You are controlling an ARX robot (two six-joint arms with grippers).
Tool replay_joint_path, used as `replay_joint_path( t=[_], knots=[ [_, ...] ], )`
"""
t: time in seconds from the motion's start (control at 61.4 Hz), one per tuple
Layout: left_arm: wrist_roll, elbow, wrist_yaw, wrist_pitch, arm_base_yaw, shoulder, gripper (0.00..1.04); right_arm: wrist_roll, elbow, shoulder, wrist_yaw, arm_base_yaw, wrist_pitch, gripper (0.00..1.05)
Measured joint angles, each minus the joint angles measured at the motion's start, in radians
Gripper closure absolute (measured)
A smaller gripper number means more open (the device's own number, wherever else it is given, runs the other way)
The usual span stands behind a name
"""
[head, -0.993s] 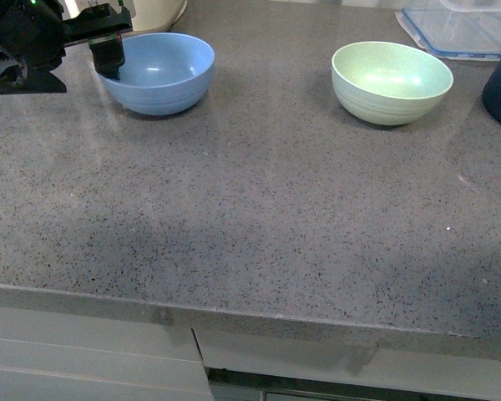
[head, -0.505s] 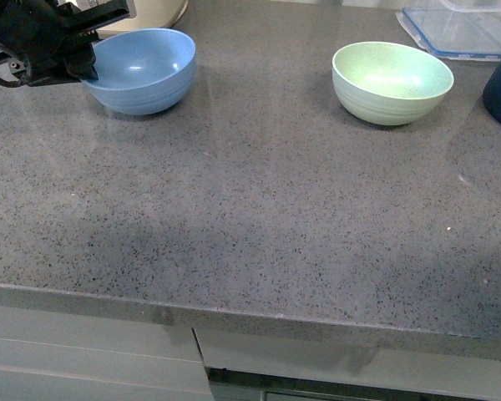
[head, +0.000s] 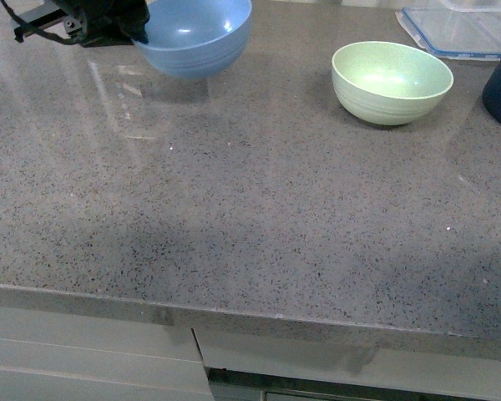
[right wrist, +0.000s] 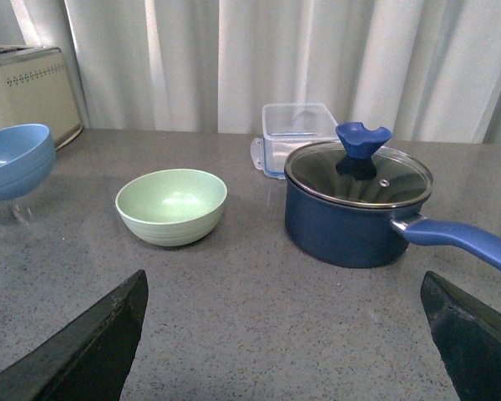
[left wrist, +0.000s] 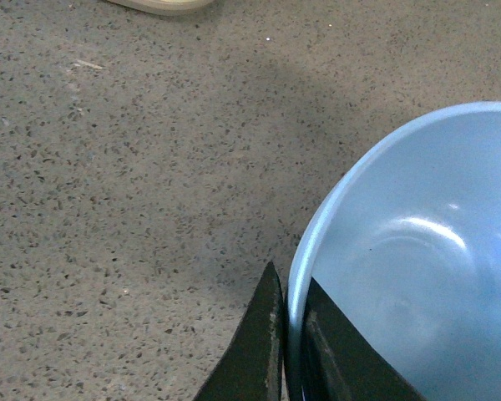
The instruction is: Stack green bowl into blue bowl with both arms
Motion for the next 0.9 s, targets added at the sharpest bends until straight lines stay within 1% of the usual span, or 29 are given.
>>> replay_joint_path(
  t=[0.147,0.586,0.896],
  knots=[
    [-0.024,0.041,-0.008,-0.016,-0.026,0.039,1.01,0.0,0.0,0.0,0.0,0.0,0.0,0.1],
    [-0.07,0.069,-0.008,-0.03,-0.091,0.08,1.01,0.0,0.0,0.0,0.0,0.0,0.0,0.1],
    [-0.07,0.098,-0.019,-0.045,-0.114,0.11,1.01,0.0,0.0,0.0,0.0,0.0,0.0,0.1]
  ],
)
